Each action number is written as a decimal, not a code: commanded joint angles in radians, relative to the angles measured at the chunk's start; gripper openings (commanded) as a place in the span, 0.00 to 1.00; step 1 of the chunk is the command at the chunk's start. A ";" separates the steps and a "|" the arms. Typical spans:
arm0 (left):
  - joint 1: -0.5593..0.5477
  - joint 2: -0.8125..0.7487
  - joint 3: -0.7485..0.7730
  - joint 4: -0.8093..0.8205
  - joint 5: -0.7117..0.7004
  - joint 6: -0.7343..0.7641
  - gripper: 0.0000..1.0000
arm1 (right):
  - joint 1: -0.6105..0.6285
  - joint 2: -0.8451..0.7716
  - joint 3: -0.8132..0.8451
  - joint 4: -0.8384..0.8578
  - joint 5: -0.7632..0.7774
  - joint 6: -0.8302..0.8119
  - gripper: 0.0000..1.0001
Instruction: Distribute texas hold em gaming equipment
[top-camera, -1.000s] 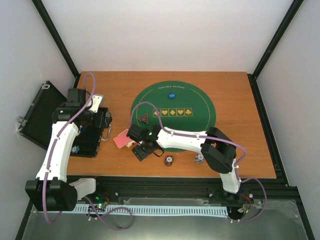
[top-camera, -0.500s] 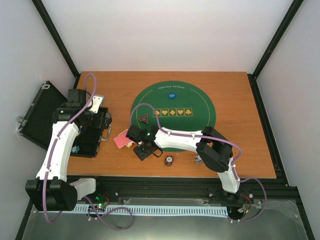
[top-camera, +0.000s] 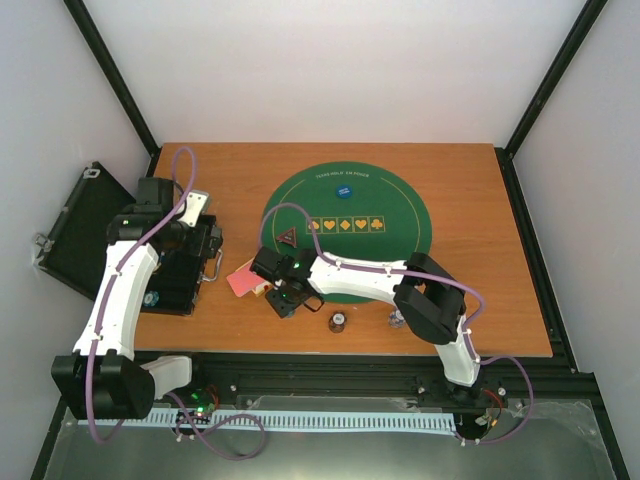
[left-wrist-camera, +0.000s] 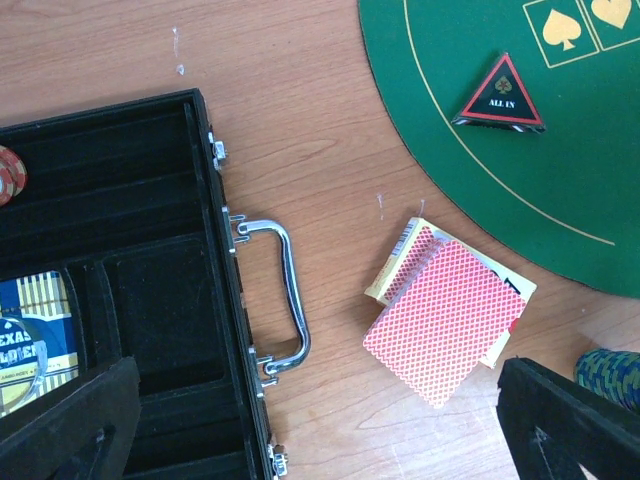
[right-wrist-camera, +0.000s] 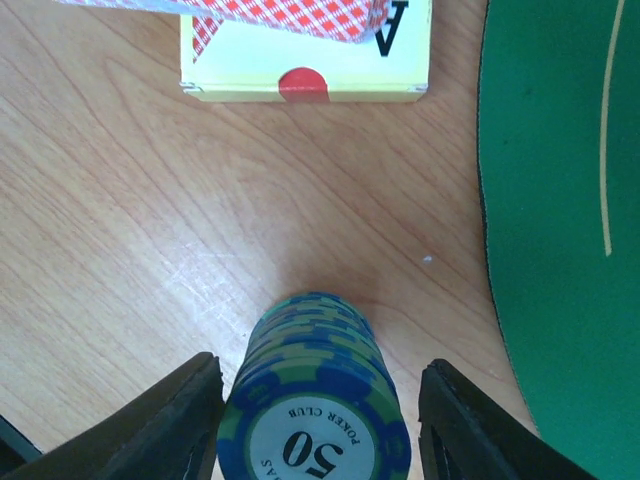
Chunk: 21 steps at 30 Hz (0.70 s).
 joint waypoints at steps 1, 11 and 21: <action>0.004 -0.002 0.000 0.025 -0.012 0.018 1.00 | -0.005 0.009 0.033 -0.009 0.006 -0.009 0.53; 0.004 -0.020 0.005 0.020 -0.006 0.032 1.00 | -0.008 0.016 0.018 -0.008 0.021 -0.009 0.51; 0.004 -0.022 0.028 -0.001 0.014 0.038 1.00 | -0.014 0.017 0.005 -0.004 0.019 -0.008 0.50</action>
